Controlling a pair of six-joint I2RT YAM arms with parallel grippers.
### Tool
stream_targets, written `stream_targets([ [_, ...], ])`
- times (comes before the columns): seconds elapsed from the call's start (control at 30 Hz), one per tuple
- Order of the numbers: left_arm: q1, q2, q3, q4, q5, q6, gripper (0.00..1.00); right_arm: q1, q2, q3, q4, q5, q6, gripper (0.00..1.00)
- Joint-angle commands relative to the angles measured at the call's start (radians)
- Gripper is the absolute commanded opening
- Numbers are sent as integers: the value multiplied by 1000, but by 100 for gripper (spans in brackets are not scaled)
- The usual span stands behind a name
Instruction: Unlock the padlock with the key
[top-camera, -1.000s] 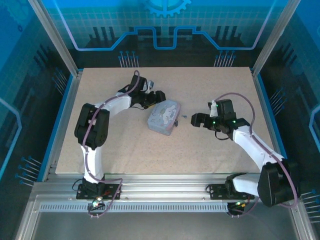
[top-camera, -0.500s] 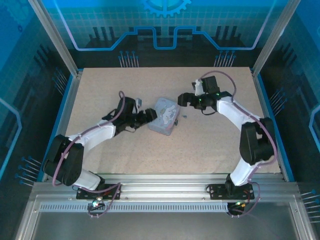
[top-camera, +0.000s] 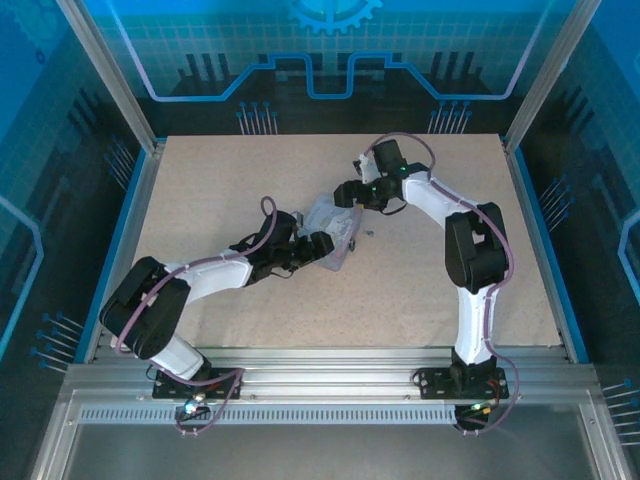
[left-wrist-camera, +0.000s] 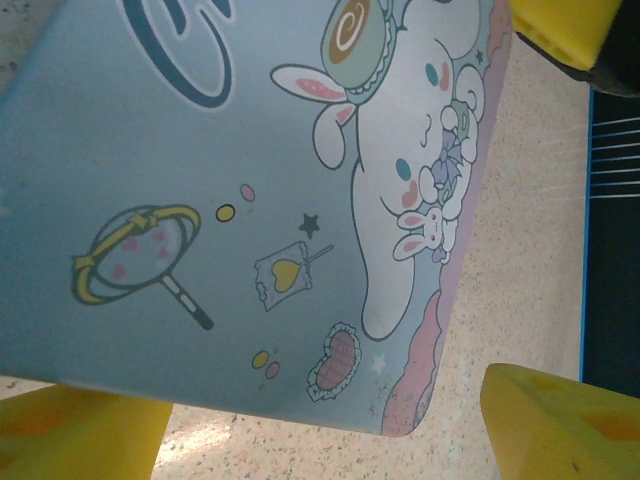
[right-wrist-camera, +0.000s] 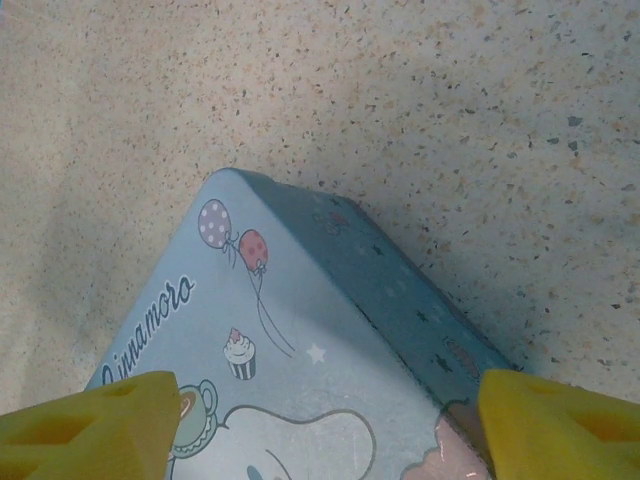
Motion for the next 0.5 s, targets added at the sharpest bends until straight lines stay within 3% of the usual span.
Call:
stream_targets([
  [0.0,26,2,21,34,-48,6,82,26,-25,-26,-63,-48,-33,78],
  [0.47,177,-31,53,-79,-3,111,82,121,-293,-400,94,-3,7,77],
])
